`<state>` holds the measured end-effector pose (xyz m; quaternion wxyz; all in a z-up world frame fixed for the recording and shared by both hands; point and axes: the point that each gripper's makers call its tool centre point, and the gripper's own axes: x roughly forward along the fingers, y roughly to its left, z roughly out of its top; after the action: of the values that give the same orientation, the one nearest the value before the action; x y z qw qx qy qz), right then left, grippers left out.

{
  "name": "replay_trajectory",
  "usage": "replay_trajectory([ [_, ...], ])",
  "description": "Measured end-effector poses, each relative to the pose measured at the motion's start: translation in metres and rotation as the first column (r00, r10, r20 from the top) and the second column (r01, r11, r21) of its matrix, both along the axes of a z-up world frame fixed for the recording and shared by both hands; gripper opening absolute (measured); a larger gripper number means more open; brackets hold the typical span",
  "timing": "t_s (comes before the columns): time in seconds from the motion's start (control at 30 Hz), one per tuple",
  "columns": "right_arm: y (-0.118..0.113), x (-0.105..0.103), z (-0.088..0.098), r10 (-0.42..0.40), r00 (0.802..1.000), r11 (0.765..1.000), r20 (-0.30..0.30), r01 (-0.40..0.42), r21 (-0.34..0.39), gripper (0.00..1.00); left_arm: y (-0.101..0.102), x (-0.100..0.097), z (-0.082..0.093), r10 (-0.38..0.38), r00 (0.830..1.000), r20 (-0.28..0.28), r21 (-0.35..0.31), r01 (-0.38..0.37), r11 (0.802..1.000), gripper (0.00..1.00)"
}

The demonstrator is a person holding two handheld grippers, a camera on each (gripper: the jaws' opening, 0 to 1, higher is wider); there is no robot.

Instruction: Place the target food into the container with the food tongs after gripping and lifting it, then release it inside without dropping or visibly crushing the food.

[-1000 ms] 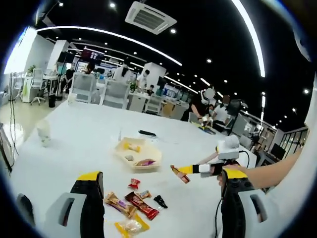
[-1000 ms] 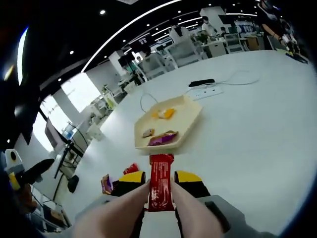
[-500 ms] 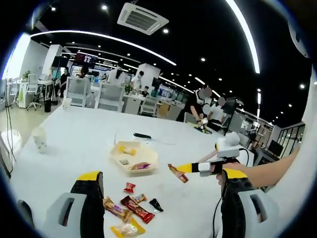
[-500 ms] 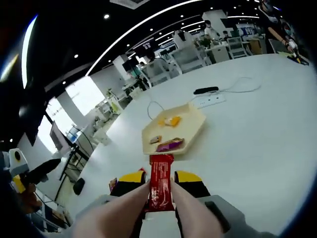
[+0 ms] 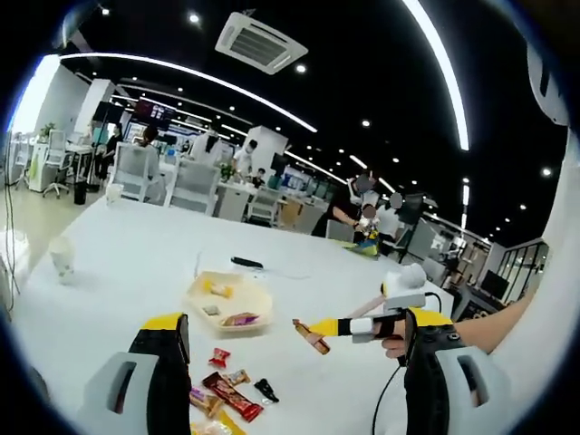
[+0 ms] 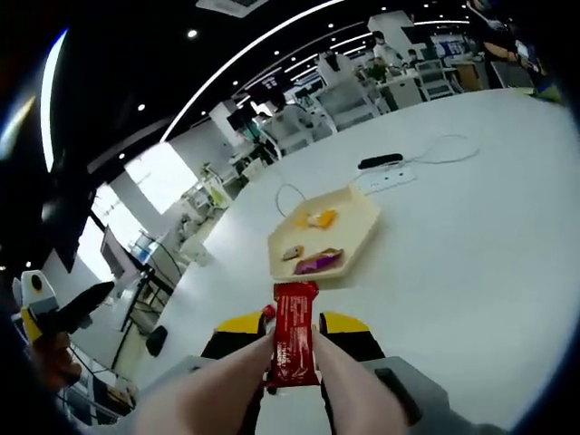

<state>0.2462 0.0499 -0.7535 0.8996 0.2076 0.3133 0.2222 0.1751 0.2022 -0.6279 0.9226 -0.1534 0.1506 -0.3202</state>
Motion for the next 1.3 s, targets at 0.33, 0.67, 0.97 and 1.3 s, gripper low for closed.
replay_trajectory([
  [0.33, 0.000, 0.000, 0.008, 0.030, 0.999, 1.000, 0.015, -0.030, -0.006, 0.22, -0.006, 0.000, 0.009, 0.007, 1.000, 0.028, 0.003, -0.007, 1.000, 0.99],
  [0.67, -0.006, 0.002, 0.024, 0.055, 0.997, 0.998, 0.050, -0.054, -0.019, 0.22, 0.007, 0.002, 0.035, 0.048, 0.996, 0.071, 0.001, -0.048, 0.999, 0.99],
  [0.97, -0.011, 0.002, 0.038, 0.048, 0.996, 0.999, 0.079, -0.048, 0.008, 0.22, 0.002, -0.005, 0.025, -0.010, 0.998, 0.055, 0.170, 0.000, 0.985, 0.99],
  [1.3, -0.015, -0.004, 0.046, 0.073, 0.993, 0.997, 0.092, -0.074, 0.006, 0.22, 0.013, -0.014, 0.024, 0.016, 0.999, 0.046, 0.134, -0.023, 0.991, 0.99],
])
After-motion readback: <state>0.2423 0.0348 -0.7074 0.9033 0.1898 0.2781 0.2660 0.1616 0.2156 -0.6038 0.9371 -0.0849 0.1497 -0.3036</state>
